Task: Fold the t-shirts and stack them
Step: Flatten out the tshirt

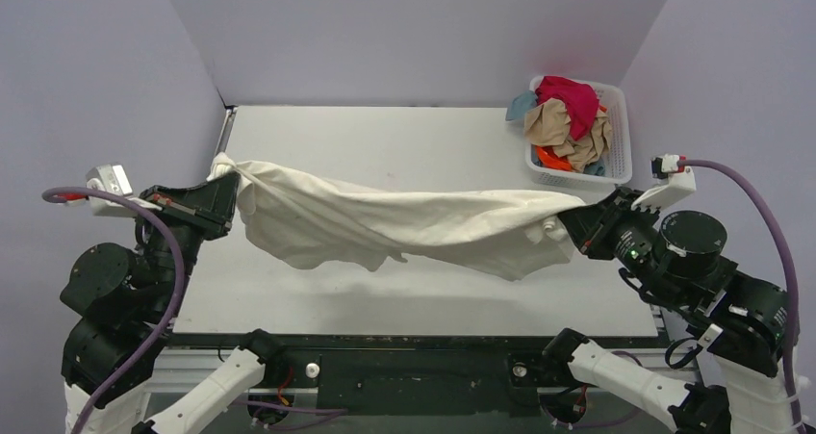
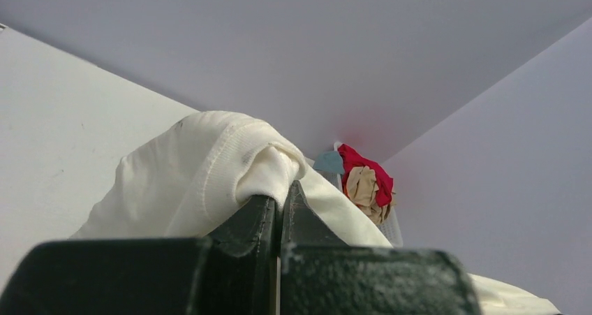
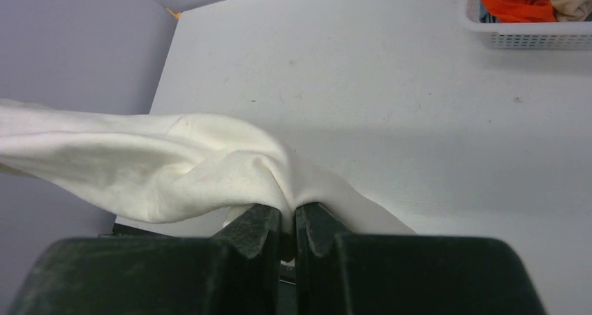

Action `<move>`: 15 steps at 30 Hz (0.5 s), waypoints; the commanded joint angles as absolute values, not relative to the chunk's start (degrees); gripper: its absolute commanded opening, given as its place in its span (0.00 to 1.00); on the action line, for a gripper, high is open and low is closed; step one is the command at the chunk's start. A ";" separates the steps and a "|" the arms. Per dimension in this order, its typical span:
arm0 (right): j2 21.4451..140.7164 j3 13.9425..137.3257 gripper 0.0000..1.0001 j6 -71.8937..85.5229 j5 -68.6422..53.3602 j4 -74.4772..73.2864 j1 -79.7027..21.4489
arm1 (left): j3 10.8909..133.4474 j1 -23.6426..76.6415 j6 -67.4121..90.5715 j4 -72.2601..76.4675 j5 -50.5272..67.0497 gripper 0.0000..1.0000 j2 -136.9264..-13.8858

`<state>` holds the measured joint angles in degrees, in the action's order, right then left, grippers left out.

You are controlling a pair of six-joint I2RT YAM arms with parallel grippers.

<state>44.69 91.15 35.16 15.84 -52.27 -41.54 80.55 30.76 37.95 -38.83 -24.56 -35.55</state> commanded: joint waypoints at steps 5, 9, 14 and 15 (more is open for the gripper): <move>45.43 87.08 0.00 36.75 19.45 -55.83 -41.06 | 79.90 30.85 37.40 -39.50 -32.20 0.00 -40.74; 51.47 84.19 0.00 37.89 22.18 -57.02 -37.12 | 77.65 29.70 36.58 -38.46 -39.95 0.00 -51.00; 67.44 74.30 0.00 34.60 5.92 -45.37 -18.08 | 73.96 15.53 36.08 -28.32 -23.50 0.00 -72.26; 69.58 73.58 0.01 33.65 0.93 -42.42 -16.60 | 73.66 12.23 36.20 -24.13 -19.72 0.00 -75.50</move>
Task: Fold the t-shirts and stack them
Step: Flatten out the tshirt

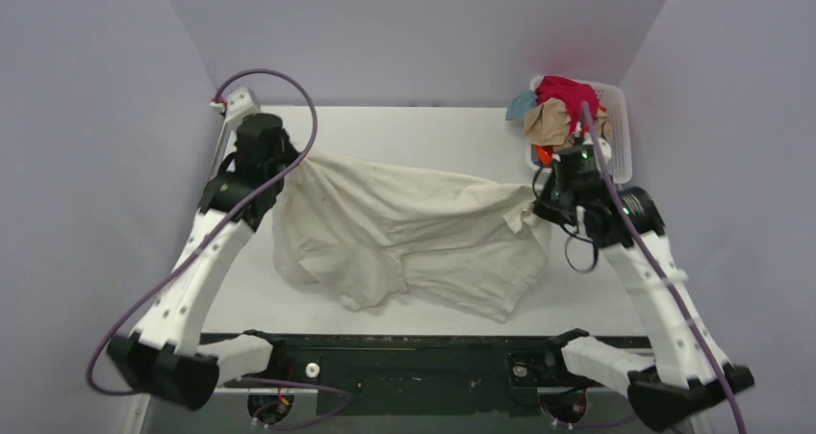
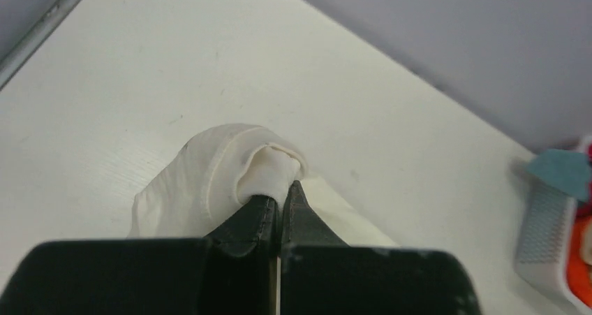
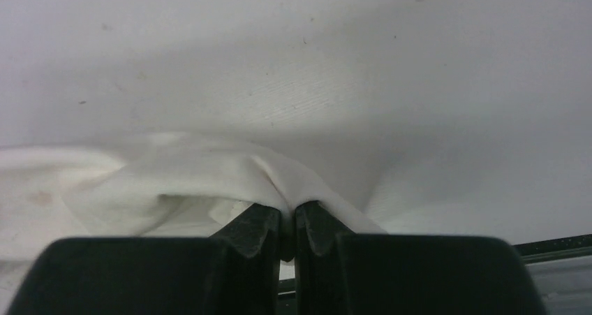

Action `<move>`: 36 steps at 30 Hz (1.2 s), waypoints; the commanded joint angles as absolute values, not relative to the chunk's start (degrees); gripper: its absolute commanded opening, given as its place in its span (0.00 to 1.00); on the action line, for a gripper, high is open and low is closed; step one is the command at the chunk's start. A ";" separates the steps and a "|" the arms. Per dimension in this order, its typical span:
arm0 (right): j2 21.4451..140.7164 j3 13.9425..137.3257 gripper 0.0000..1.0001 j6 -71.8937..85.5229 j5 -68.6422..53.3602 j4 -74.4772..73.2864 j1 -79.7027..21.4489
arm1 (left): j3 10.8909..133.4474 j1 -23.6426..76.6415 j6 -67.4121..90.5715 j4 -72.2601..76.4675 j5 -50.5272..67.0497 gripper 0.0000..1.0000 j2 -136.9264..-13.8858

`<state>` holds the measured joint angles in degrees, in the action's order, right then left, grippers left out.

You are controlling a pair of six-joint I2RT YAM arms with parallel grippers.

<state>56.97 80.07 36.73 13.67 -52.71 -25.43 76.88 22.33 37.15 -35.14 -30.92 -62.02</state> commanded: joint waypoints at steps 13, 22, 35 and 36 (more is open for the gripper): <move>92.87 87.99 0.94 26.19 18.55 -43.42 -14.82 | 90.52 8.89 32.95 -32.54 -11.29 0.87 -100.14; 77.11 64.11 0.95 26.46 10.51 -34.67 -21.91 | 59.97 20.41 46.33 -40.28 -14.29 0.90 -73.44; 85.18 64.80 0.93 24.36 7.65 -30.04 -29.47 | 33.58 32.45 57.97 -39.54 -8.52 0.88 -57.40; 87.26 65.62 0.93 24.22 7.89 -30.05 -29.81 | 33.03 32.48 57.45 -37.18 -6.35 0.87 -58.58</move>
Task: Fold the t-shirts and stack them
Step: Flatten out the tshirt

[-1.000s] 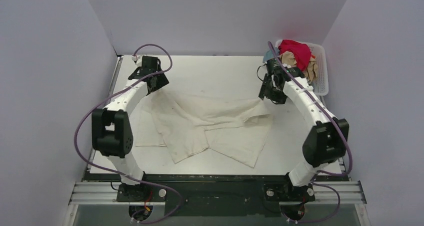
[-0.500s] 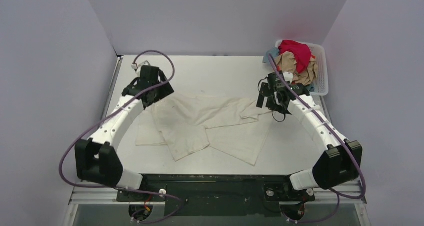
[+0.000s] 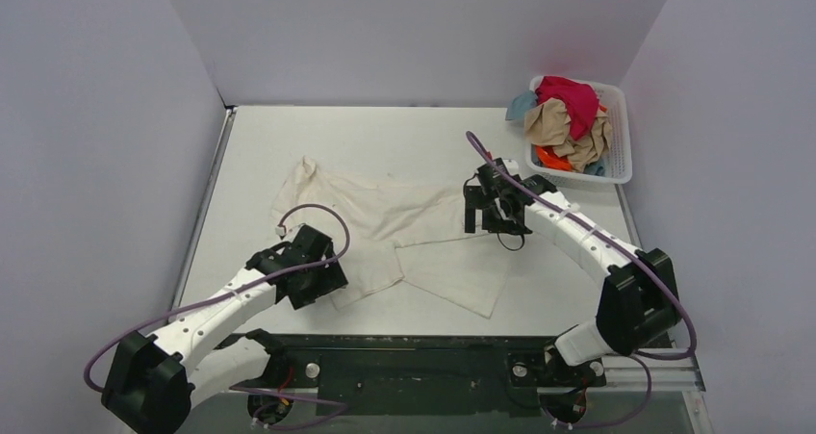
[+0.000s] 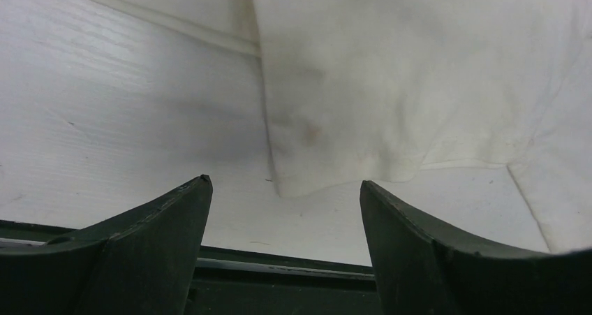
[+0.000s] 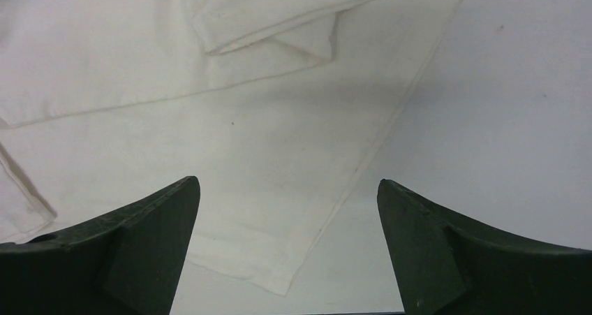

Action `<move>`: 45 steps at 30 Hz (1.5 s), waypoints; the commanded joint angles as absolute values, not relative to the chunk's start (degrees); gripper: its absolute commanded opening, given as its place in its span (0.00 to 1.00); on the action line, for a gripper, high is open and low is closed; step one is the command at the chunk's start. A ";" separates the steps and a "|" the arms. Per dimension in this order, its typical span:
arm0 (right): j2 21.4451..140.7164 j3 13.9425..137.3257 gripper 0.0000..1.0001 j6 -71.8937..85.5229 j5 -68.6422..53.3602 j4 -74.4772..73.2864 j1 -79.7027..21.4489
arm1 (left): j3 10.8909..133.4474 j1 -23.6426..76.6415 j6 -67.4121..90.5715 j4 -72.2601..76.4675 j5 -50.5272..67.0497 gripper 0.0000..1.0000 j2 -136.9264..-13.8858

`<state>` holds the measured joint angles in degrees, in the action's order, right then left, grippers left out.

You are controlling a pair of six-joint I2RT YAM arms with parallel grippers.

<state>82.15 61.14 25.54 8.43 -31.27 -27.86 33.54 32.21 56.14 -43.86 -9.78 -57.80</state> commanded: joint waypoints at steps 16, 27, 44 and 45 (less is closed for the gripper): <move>104.70 79.88 0.75 24.51 12.65 -32.88 -31.22 | 30.52 34.15 55.85 -33.54 -5.41 0.05 -69.58; 109.85 83.39 0.65 23.60 15.29 -34.76 -31.20 | 34.53 34.35 54.32 -39.85 -12.20 0.00 -62.52; 116.76 85.59 0.45 23.24 17.46 -36.82 -30.23 | 35.30 34.32 55.36 -40.35 -13.34 0.00 -63.95; 116.51 85.33 0.42 23.35 18.05 -36.87 -30.06 | 35.43 34.29 55.43 -40.48 -13.52 0.00 -64.02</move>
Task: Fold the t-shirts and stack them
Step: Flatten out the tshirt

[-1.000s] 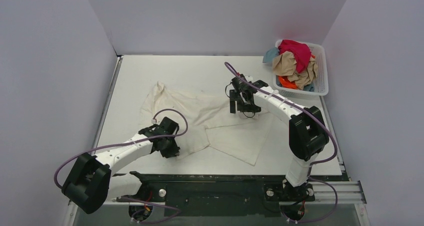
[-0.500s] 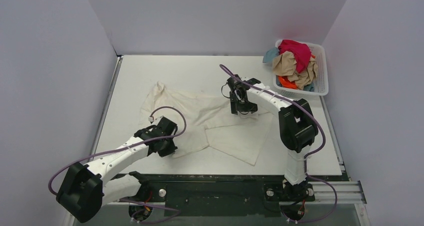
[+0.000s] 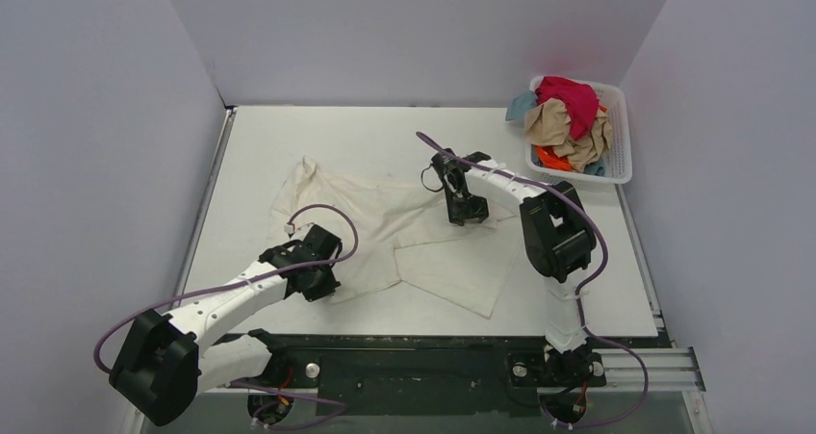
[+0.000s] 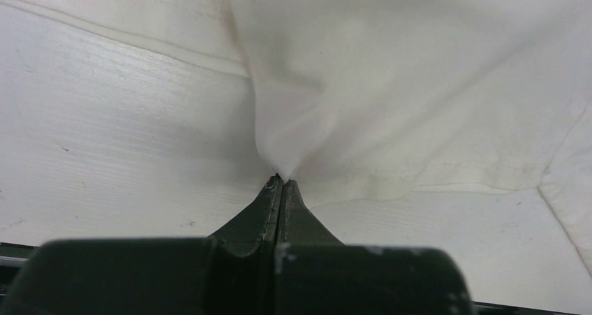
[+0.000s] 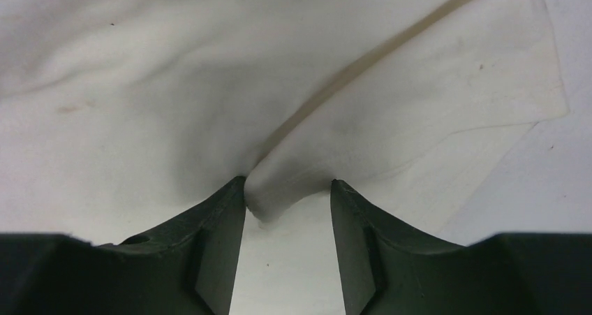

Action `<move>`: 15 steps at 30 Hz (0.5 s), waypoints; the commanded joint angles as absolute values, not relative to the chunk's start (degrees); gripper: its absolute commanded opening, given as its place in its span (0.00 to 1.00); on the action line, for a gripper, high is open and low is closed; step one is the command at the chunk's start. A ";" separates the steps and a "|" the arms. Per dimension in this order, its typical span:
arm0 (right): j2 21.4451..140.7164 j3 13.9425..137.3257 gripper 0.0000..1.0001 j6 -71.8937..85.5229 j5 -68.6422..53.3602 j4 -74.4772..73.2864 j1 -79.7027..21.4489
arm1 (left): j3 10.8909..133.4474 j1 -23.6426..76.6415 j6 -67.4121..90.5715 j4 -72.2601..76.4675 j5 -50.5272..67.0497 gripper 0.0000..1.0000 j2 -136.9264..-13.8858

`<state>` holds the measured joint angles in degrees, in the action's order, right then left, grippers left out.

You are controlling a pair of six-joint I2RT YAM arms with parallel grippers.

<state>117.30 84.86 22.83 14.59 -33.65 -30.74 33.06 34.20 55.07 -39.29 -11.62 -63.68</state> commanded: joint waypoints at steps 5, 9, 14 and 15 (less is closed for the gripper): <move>114.89 83.34 0.31 23.70 18.88 -35.86 -28.72 | 35.65 34.20 55.42 -41.69 -15.19 0.00 -63.89; 113.75 82.51 0.08 23.77 16.70 -34.89 -27.55 | 36.02 34.01 55.39 -42.29 -15.94 0.00 -63.81; 111.35 78.80 0.00 24.24 7.15 -29.68 -25.28 | 36.66 33.57 55.31 -42.26 -16.74 0.00 -63.90; 110.56 78.25 0.00 24.47 4.86 -28.95 -24.99 | 36.96 33.46 55.29 -42.22 -16.85 0.00 -63.94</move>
<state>115.33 81.06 23.57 12.01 -31.07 -26.83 33.95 34.02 55.11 -40.80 -14.72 -63.88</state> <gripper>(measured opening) 0.012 0.015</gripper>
